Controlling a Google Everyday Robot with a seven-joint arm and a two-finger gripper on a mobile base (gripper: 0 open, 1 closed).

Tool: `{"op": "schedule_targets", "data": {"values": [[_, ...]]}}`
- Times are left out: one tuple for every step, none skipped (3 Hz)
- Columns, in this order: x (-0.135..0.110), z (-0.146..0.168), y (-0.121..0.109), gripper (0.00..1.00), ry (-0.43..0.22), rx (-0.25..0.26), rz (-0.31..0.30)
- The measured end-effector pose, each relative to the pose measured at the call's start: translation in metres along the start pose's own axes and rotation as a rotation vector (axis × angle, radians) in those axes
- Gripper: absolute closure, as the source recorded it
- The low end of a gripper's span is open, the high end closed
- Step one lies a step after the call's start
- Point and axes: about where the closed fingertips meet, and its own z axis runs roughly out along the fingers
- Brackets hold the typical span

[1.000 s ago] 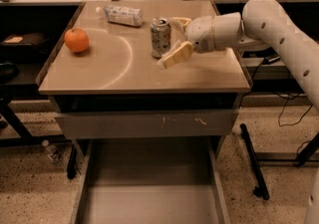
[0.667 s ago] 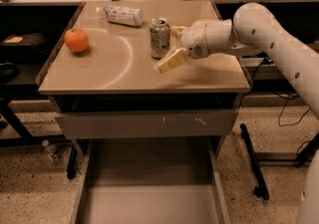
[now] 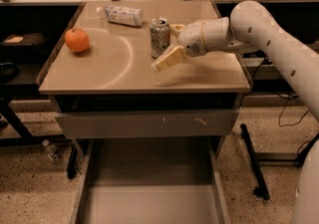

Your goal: Place 7up can into middle drawer

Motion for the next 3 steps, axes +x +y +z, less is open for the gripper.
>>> {"op": "schedule_targets", "data": {"values": [[-0.005,0.005,-0.016,0.0,-0.012,0.019,-0.011],[-0.01,0.01,-0.034,0.0,-0.032,0.044,-0.012],[-0.011,0.011,-0.037,0.12,-0.036,0.05,-0.014]]}}
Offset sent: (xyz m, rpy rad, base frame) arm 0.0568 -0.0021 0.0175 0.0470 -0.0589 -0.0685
